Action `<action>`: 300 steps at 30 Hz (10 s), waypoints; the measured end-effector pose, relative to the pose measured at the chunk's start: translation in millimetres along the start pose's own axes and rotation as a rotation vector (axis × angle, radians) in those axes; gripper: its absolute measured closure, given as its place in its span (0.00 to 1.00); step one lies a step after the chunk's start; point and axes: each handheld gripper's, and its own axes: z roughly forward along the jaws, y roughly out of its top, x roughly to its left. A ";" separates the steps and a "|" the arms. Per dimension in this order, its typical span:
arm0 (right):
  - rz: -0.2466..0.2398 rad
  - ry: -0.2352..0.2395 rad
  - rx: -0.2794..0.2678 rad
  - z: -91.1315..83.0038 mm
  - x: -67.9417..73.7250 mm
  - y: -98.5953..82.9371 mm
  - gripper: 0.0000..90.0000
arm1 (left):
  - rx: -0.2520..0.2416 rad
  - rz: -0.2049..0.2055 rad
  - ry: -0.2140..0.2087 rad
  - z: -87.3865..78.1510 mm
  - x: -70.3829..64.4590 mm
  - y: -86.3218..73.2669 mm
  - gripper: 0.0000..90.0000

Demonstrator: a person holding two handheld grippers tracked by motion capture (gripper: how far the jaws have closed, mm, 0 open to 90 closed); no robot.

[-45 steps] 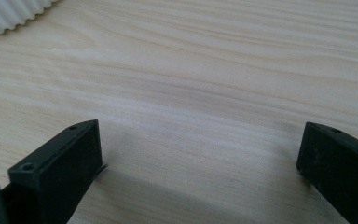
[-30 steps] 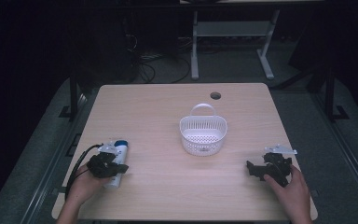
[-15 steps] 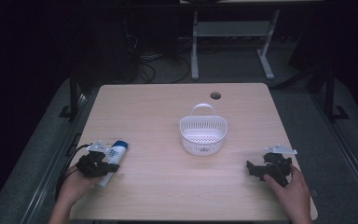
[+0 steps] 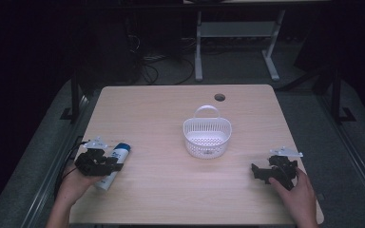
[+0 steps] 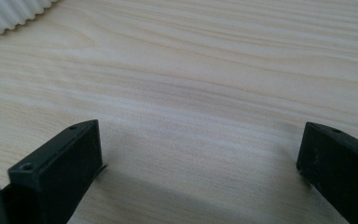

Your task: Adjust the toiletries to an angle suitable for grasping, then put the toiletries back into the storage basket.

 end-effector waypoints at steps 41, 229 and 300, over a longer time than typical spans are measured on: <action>0.000 0.000 0.000 1.2 -0.3 1.3 0.00 | 0.166 -0.119 0.131 53.3 47.8 29.0 0.20; -0.001 0.003 0.001 1.2 -0.4 1.5 0.00 | -0.546 0.251 -0.267 2.3 -42.5 171.0 0.41; -0.001 0.005 0.002 1.3 -0.2 1.5 0.00 | -0.521 0.335 -0.279 90.6 -83.4 213.1 0.41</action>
